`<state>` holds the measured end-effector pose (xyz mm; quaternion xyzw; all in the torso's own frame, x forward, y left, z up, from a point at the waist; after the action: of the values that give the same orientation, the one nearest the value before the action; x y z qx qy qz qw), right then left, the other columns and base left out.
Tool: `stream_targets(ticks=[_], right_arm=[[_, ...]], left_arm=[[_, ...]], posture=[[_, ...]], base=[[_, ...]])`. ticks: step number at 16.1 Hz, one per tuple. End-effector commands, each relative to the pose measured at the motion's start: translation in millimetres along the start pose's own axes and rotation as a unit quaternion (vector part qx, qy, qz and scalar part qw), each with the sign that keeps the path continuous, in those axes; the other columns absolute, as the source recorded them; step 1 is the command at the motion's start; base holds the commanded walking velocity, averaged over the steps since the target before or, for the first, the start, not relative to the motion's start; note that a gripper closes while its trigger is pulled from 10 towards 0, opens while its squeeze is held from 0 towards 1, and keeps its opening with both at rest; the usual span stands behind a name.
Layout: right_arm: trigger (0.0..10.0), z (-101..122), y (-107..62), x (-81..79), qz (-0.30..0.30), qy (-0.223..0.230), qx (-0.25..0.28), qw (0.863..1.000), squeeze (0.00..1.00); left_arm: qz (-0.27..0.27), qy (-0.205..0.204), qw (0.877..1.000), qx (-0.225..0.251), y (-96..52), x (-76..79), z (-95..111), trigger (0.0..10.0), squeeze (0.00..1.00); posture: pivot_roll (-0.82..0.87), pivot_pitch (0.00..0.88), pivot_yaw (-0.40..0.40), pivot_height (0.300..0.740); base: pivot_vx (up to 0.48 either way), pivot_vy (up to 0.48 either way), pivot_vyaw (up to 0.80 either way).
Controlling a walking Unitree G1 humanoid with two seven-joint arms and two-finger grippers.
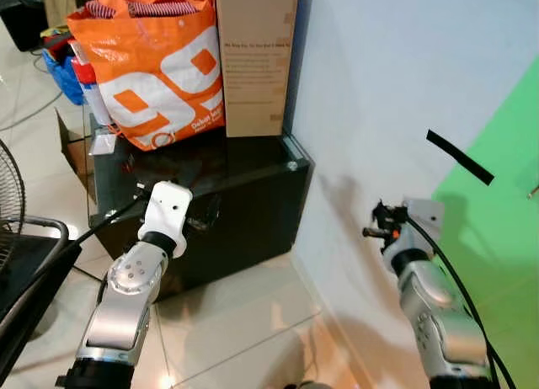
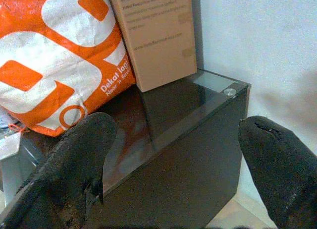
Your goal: Hang keys on a hook
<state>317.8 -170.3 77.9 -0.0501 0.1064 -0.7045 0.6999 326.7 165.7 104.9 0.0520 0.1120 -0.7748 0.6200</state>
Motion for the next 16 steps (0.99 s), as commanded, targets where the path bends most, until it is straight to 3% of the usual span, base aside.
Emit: stream_targets(ticks=[1, 16], right_arm=[[10.0, 2, 1.6, -2.7, 0.005, -0.001, 0.005, 1.000, 0.00], [10.0, 2, -1.6, 7.3, -0.024, 0.014, 0.014, 1.000, 0.00]], left_arm=[[0.007, 0.006, 1.000, 0.005, -0.6, -3.5, 5, 10.0, 0.01], [-0.023, 0.024, 0.999, 0.003, 15.4, 6.0, 9, 10.0, 0.00]], posture=[[0.02, 0.000, -0.048, 0.740], [-0.04, 0.000, 0.021, 0.740]], base=[[0.000, 0.345, -0.80], [0.000, 0.000, -0.80]])
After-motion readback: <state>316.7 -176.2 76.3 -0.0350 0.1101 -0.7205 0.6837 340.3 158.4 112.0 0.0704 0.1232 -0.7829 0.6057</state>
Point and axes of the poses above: a point about 5 cm out from each wrist's last joint towards the gripper, its own y axis pointing out of the wrist towards the gripper, its own z axis along the axis of the wrist's last joint, x = y × z, the point moved 5 cm from there along y, pointing out of the wrist towards the gripper, and after that the axes turned 2 degrees about -y, right-handed, at the moved point
